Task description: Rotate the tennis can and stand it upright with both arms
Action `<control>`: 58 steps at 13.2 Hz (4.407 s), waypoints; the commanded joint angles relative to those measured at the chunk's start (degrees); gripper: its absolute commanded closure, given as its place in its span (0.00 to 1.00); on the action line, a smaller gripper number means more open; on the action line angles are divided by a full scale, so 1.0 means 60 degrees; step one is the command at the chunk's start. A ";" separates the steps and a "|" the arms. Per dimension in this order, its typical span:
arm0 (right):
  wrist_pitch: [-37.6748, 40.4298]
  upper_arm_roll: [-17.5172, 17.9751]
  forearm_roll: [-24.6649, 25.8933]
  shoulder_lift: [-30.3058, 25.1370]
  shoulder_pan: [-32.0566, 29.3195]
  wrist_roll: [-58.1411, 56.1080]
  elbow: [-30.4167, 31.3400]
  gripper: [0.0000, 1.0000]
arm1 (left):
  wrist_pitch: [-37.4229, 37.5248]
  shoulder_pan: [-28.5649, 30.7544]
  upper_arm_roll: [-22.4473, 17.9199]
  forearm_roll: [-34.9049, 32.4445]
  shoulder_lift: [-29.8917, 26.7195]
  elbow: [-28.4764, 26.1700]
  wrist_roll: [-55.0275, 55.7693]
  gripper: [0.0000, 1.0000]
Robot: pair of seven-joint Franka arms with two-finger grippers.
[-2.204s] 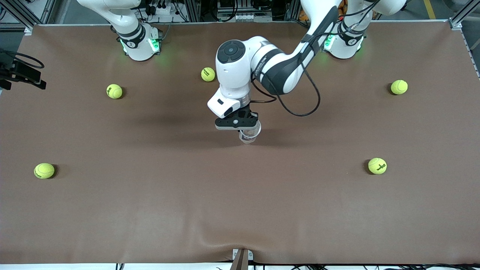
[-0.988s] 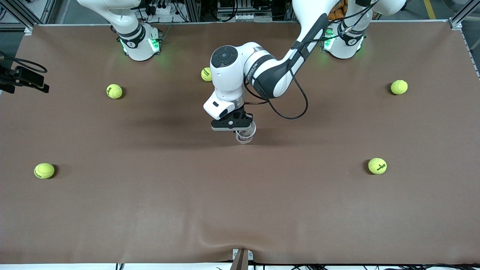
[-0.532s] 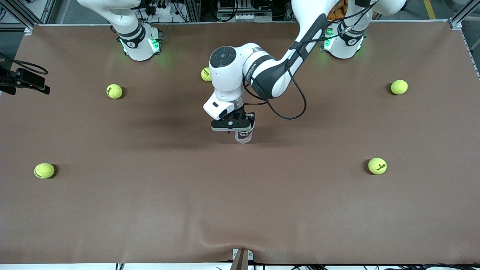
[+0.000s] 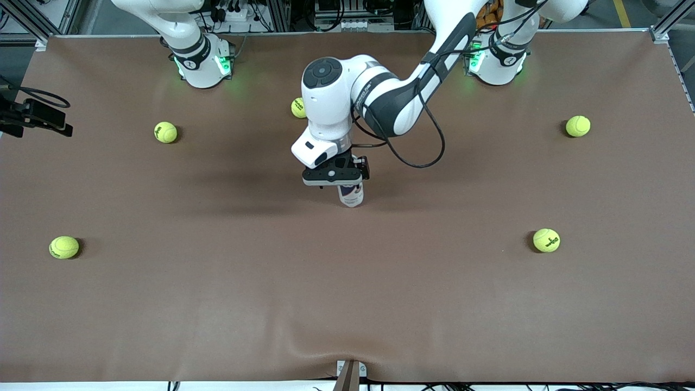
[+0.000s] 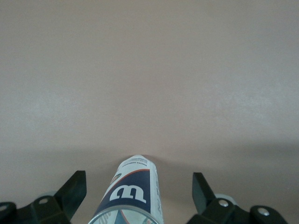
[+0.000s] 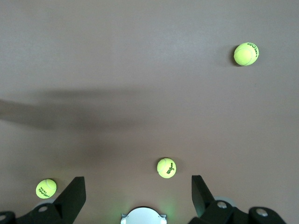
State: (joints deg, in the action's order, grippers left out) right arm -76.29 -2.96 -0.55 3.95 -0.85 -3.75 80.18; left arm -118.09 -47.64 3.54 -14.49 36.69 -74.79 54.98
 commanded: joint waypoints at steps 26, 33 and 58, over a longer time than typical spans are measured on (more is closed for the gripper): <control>-0.0058 -0.0048 -0.0070 0.0060 0.0142 -0.0004 -0.0077 0.00 | 0.3435 0.6572 -0.0034 0.1460 -0.3712 -0.0030 -0.8575 0.00; -0.0072 -0.0048 -0.0070 0.0074 0.0142 -0.0004 -0.0077 0.00 | 0.4111 0.7794 -0.0107 0.2254 -0.5291 -0.1697 -0.9589 0.00; -0.0073 -0.0049 -0.0084 0.0074 0.0142 0.0010 -0.0077 0.00 | 0.3891 0.7222 -0.1308 0.2312 -0.6672 -0.3092 -0.9662 0.00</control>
State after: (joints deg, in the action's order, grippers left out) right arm -76.73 -3.19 -0.68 4.57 0.13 -3.75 80.08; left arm -94.73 -3.80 -3.76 -0.08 -1.76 -92.49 -2.49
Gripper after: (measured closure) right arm 0.000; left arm 0.000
